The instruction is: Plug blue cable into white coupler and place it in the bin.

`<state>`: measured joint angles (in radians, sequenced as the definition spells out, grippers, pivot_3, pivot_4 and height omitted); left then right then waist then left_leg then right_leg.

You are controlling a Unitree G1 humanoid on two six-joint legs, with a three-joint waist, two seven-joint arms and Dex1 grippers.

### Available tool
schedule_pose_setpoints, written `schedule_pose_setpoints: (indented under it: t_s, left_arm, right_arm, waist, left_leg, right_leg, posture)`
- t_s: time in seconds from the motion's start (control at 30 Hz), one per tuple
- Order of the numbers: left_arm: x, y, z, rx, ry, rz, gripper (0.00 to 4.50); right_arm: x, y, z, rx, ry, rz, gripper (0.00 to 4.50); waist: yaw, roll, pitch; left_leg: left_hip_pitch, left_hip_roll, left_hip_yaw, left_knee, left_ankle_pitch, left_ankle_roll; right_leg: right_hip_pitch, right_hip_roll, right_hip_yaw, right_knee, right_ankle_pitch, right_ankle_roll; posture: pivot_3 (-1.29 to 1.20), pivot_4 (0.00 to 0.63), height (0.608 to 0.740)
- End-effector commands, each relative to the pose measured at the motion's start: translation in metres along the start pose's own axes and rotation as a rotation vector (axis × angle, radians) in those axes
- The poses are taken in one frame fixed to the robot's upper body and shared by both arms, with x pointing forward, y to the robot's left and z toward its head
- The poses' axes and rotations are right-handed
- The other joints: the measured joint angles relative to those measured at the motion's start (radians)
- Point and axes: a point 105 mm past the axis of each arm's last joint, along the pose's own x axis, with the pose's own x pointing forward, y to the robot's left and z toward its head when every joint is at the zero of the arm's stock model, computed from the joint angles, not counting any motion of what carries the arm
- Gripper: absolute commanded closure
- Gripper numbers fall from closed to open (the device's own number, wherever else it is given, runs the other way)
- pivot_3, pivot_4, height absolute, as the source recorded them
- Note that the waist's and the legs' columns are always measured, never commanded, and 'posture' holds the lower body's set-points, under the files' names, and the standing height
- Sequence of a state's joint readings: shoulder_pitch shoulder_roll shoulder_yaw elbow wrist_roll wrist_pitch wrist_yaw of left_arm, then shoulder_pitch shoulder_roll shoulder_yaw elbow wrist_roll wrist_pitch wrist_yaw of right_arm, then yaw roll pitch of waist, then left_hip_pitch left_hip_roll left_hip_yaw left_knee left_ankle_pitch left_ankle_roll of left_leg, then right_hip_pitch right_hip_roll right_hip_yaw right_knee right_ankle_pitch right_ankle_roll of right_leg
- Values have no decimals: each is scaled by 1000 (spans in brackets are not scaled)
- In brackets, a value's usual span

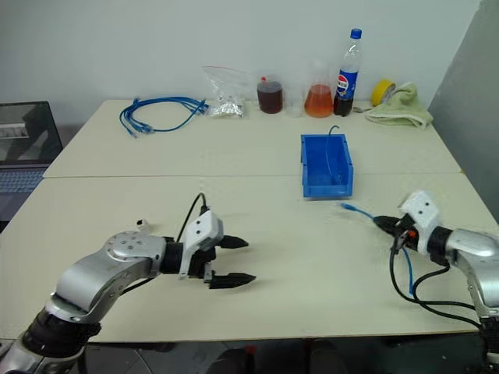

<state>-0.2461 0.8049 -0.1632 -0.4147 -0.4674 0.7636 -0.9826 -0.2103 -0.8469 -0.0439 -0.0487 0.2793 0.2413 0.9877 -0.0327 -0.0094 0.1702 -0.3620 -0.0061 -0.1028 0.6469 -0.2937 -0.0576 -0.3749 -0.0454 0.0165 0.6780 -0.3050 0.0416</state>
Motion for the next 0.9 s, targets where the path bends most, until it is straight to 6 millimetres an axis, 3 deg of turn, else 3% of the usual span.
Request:
schedule_pose_setpoints:
  t_s: [0.03,0.17,0.4,0.6,0.9]
  left_arm:
    - [-16,-2,-6,21,12,31,0]
    - [-29,-11,-25,-24,44,61,0]
    - [-48,-17,-52,-76,84,150,0]
    - [-58,-15,-61,-102,85,205,0]
    - [-55,-14,-62,-106,69,206,0]
  right_arm:
    - [18,17,21,-216,-40,160,4481]
    - [48,41,38,-379,-87,356,4481]
    - [85,78,60,-394,-174,505,4481]
    - [98,89,57,-382,-173,506,4481]
    - [112,93,56,-398,-174,517,4481]
  waist:
    - [0,0,0]
    - [-2,-1,3]
    - [6,-3,5]
    - [7,-3,5]
    - [1,-2,5]
  left_leg:
    - [0,0,0,0,0,0]
    - [0,0,0,0,0,0]
    - [-2,1,-4,0,0,0]
    - [-2,0,-4,0,0,0]
    - [-1,-1,-4,-1,0,0]
  right_leg:
    - [0,0,0,0,0,0]
    - [0,0,0,0,0,0]
    - [-2,-1,-1,0,0,-1]
    - [-2,-5,-1,1,0,-1]
    - [-3,-2,-1,1,0,-1]
  posture:
    - [0,150,740]
    - [0,150,740]
    - [0,150,740]
    - [0,150,740]
    - [0,150,740]
